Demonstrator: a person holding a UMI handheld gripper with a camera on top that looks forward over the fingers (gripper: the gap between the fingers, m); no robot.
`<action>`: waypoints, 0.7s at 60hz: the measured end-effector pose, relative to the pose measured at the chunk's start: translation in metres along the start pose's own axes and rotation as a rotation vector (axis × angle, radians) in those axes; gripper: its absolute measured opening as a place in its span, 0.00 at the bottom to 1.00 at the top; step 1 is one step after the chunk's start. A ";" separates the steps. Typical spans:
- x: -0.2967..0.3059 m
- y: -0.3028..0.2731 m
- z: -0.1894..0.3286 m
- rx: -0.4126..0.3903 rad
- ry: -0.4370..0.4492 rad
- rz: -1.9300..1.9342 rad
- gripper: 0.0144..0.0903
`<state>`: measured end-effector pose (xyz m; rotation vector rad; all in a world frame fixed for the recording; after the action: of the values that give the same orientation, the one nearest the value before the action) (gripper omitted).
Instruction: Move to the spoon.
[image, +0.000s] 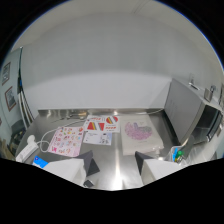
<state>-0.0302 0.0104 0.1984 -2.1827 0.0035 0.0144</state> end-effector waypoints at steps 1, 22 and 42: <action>-0.001 -0.001 0.000 0.001 -0.002 0.001 0.91; -0.104 -0.041 0.012 -0.010 -0.127 0.026 0.92; -0.213 -0.066 0.054 -0.044 -0.208 0.004 0.91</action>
<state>-0.2433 0.0918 0.2240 -2.2152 -0.1116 0.2457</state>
